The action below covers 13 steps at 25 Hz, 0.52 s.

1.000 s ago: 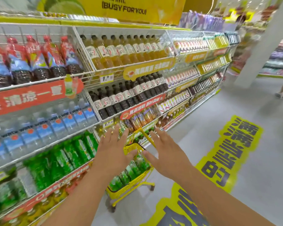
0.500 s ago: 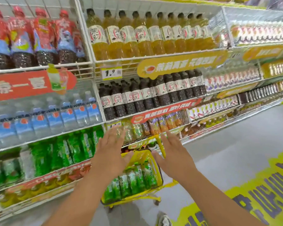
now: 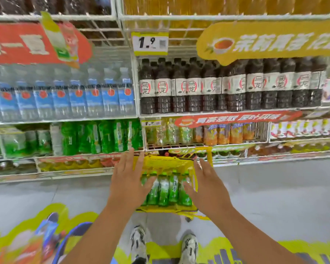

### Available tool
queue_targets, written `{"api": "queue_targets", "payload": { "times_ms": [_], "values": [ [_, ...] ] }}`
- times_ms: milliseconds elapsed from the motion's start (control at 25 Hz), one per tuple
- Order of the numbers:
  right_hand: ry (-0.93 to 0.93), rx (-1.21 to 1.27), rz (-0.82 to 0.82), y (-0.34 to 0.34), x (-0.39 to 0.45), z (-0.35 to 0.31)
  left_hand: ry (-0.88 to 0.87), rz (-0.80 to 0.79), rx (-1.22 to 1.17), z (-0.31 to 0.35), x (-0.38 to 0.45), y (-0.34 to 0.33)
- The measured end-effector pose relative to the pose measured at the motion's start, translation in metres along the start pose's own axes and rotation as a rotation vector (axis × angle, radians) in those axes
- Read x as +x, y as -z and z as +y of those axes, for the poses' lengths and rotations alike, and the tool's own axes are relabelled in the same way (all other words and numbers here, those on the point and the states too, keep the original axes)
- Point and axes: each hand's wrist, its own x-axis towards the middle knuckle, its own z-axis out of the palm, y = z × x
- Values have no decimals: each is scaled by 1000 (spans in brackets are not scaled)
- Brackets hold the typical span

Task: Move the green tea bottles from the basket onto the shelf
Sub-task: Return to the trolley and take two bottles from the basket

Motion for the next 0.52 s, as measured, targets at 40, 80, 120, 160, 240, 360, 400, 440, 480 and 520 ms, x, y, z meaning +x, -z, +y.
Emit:
{"api": "queue_targets", "payload": {
  "times_ms": [40,80,120,160,240,360,400,440,480,520],
  "values": [
    [-10,10,-14,-11,9,3,12,0,-8,-6,4,-14],
    [-17,16,-25,-23,19,7,26,-8,-11,-13,9,-29],
    [-21,17,-31,-36,31,12,41,-30,-12,-20,15,-46],
    [-26,24,-36,-51,41,17,52,-52,-13,-26,20,-65],
    [-55,46,-53,-88,64,27,81,-83,-15,-38,32,-108],
    [-116,77,-75,-144,95,45,135,-125,-37,-50,47,-173],
    [-138,75,-87,-167,106,52,151,-141,-46,-55,53,-198],
    [-165,81,-95,-186,116,59,161,-164,-56,-59,59,-221],
    [-199,100,-101,-205,124,65,164,-190,-70,-61,65,-241],
    [-241,128,-106,-224,131,71,165,-212,-84,-63,70,-262]
  ]
}}
